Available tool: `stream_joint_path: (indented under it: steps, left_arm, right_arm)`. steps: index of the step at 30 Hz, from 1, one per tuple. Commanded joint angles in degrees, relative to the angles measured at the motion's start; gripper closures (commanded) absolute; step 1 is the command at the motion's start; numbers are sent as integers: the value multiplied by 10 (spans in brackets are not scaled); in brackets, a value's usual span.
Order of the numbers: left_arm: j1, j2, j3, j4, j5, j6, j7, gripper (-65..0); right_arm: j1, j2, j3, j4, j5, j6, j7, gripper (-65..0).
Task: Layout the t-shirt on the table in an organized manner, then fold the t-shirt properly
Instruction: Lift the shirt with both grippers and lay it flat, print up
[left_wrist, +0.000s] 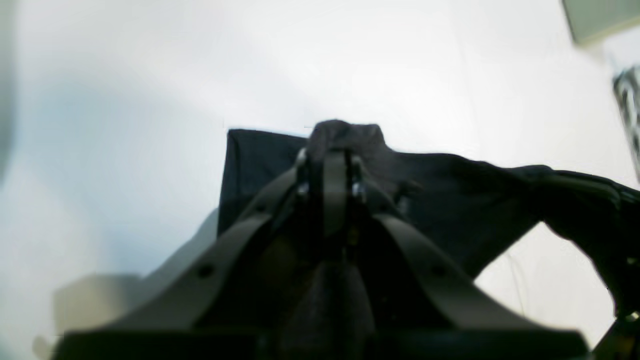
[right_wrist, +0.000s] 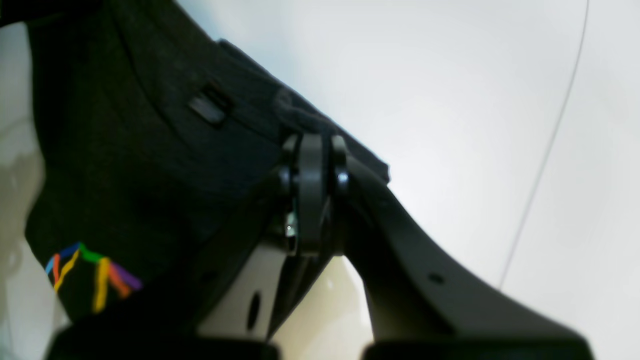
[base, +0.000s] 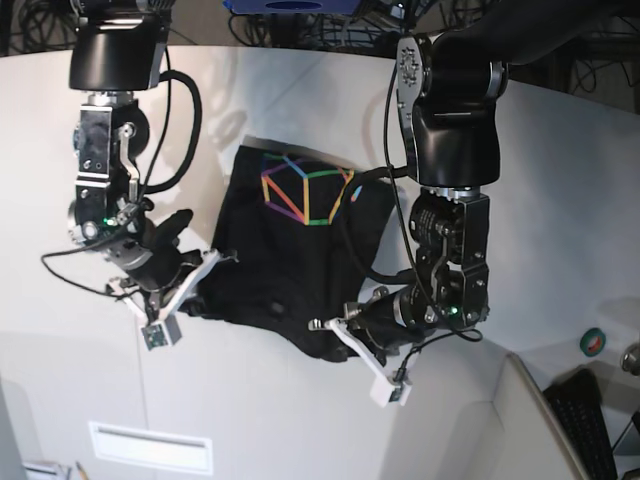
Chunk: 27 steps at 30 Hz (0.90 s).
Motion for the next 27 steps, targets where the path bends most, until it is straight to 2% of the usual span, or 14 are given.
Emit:
stream_joint_path:
  steps: [1, 4, 10, 15, 24, 27]
  left_arm:
    - [-16, 2, 1, -8, -9, 11, -18, 0]
    - [-26, 2, 1, -42, -8, 30, -34, 0]
    - [-36, 2, 1, -61, -8, 31, -55, 0]
    - [-39, 1, 1, -76, -7, 31, -61, 0]
    - [-39, 0, 1, -77, -7, 31, -62, 0]
    - [-39, 0, 1, -77, -7, 58, -62, 0]
  right_arm:
    - [22, 2, 4, 3, 6, 2, 19, 0]
    - [35, 3, 4, -30, 6, 2, 19, 0]
    - [52, 3, 5, -80, 6, 2, 21, 0]
    - [58, 3, 4, -109, 5, 2, 69, 0]
    - [68, 14, 4, -150, 6, 2, 93, 0]
    - [68, 14, 4, -150, 6, 2, 95, 0]
